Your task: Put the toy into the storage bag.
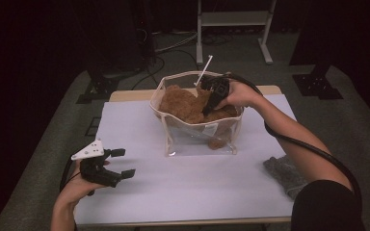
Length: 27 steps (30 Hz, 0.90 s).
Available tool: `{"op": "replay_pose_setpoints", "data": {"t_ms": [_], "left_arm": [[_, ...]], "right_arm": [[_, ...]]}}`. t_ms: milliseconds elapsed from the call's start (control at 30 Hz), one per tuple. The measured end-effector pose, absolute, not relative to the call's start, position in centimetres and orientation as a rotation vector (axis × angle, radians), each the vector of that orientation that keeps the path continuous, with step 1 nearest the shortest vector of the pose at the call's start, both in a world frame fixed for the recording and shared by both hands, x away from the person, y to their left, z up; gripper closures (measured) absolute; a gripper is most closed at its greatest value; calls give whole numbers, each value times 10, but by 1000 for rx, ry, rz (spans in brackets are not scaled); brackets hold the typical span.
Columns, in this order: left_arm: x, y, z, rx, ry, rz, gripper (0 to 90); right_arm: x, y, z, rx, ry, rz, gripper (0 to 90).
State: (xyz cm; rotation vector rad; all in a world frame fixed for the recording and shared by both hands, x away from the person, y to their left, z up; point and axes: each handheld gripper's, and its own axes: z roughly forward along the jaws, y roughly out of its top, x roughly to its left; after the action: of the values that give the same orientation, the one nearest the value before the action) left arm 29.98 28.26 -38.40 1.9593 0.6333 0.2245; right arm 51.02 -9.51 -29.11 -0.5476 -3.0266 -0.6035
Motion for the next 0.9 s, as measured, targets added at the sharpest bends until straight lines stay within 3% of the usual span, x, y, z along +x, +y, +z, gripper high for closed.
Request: {"op": "replay_pose_setpoints", "data": {"t_ms": [100, 200, 333, 433, 600, 700, 900], "left_arm": [[300, 282, -385, 1966, 636, 221, 86], [300, 282, -385, 1969, 632, 224, 86], [300, 283, -383, 1962, 634, 228, 86], [299, 283, -383, 1962, 635, 226, 86], [300, 281, -384, 1965, 634, 221, 86], [300, 281, -384, 1967, 634, 221, 86], [300, 282, -384, 1964, 632, 224, 86]], "right_arm": [[510, -95, -290, -542, -3034, -607, 573], [510, -96, -283, -542, -3052, -637, 392], [509, -97, -277, -531, -3057, -669, 352], [509, -97, -267, -513, -3054, -732, 371], [507, -87, -251, -489, -3028, -853, 490], [508, -78, -259, -487, -3062, -762, 594], [511, -75, -280, -517, -3056, -664, 676]]}}
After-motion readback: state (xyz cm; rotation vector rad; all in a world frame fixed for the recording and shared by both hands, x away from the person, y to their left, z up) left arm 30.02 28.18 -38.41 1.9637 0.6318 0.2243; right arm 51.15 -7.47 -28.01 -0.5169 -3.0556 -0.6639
